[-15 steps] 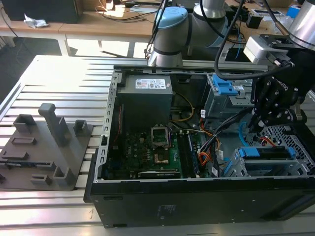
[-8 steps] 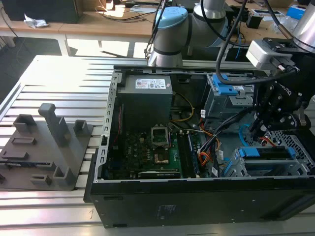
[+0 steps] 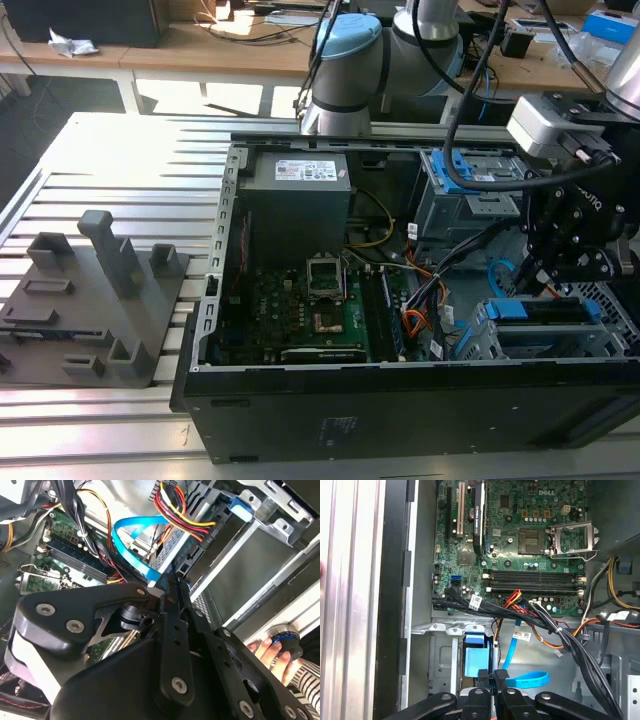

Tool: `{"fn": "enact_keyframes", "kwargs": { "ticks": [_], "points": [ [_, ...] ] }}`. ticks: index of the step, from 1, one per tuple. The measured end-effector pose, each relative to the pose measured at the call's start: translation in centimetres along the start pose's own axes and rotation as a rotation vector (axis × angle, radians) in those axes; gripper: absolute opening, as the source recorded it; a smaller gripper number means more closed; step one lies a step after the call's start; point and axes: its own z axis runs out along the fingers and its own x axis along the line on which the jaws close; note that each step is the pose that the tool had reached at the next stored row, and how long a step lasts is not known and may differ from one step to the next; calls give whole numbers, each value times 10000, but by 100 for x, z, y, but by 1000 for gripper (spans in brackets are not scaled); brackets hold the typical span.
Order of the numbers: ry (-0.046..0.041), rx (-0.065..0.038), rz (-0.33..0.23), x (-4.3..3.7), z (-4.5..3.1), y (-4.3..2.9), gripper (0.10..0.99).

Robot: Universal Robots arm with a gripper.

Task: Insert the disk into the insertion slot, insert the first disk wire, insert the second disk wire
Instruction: 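Insert the second disk wire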

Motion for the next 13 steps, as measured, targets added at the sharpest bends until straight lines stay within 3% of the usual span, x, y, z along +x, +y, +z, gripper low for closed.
{"fn": "enact_keyframes", "kwargs": {
  "ticks": [4, 13],
  "points": [
    [-9, -10, 140, -1, 58, -52, 157],
    [6, -18, 288, 4, 55, -190, 157]
  ]
}}
